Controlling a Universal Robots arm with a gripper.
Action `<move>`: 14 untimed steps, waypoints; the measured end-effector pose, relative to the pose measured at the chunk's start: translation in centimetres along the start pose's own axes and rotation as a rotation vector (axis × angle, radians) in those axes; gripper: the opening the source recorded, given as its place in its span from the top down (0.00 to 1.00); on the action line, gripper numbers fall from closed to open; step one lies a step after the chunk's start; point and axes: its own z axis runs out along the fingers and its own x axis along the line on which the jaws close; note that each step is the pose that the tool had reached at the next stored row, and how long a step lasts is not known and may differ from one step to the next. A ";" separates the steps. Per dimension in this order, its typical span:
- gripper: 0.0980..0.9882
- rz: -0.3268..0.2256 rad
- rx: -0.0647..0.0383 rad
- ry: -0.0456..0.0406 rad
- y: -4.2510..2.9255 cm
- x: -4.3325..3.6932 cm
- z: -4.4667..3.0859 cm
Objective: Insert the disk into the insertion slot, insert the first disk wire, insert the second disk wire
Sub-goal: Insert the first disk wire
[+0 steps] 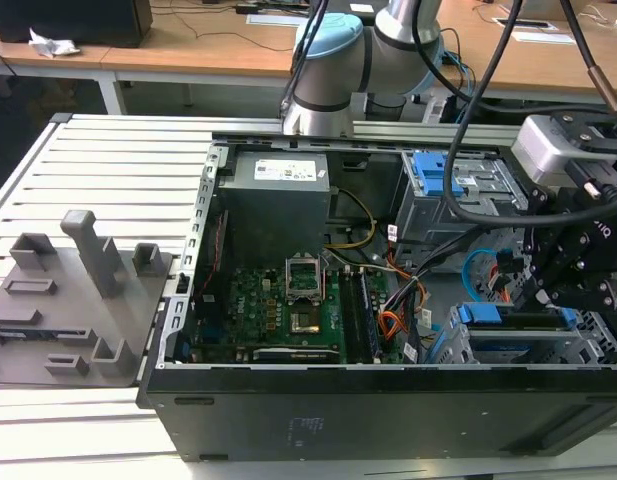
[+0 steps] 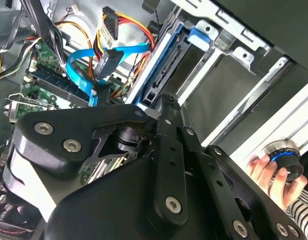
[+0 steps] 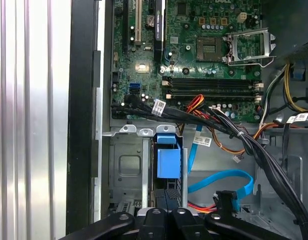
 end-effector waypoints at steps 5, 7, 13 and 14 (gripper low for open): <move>0.99 0.000 0.000 0.0000 -1.48 -0.04 -0.07; 0.99 0.000 0.000 0.0000 -2.00 -0.06 -0.10; 0.99 0.000 0.000 -0.0003 -2.26 -0.06 -1.65; 0.99 0.000 0.000 -0.0003 -2.26 -0.06 -1.66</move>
